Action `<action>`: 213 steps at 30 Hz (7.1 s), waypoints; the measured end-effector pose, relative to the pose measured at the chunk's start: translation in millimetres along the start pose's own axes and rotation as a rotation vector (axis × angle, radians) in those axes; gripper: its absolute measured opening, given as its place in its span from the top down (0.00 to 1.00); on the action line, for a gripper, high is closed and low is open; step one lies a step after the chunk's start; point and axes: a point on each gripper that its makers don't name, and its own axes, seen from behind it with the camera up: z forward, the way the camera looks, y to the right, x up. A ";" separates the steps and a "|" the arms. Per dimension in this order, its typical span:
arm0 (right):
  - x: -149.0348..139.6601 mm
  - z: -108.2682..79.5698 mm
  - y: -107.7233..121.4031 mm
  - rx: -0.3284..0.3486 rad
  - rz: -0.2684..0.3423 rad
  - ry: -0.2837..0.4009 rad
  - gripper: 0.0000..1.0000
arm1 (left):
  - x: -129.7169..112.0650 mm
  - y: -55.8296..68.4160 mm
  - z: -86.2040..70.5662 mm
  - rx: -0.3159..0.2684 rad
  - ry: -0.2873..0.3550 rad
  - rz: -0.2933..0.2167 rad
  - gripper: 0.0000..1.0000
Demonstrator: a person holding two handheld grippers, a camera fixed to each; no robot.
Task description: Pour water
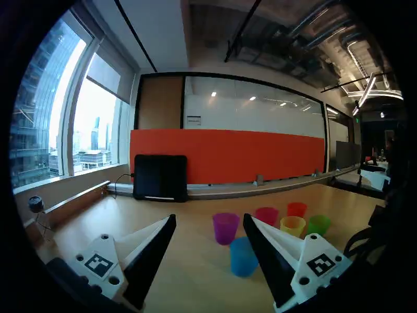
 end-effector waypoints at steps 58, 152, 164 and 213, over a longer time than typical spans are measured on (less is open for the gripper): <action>6.6 -14.6 -10.2 -0.018 0.028 -0.021 0.00 | -55.0 -37.5 5.2 0.119 0.018 0.014 0.05; -83.6 13.6 14.7 -0.021 0.074 -0.078 0.00 | -55.3 -37.8 5.1 0.118 0.016 0.017 0.04; -83.8 12.2 14.7 -0.013 0.074 -0.079 0.00 | -55.2 -37.5 4.3 0.119 0.016 0.017 0.04; -85.4 13.0 14.5 -0.009 0.076 -0.081 0.00 | -55.3 -37.1 4.5 0.118 0.016 0.017 0.04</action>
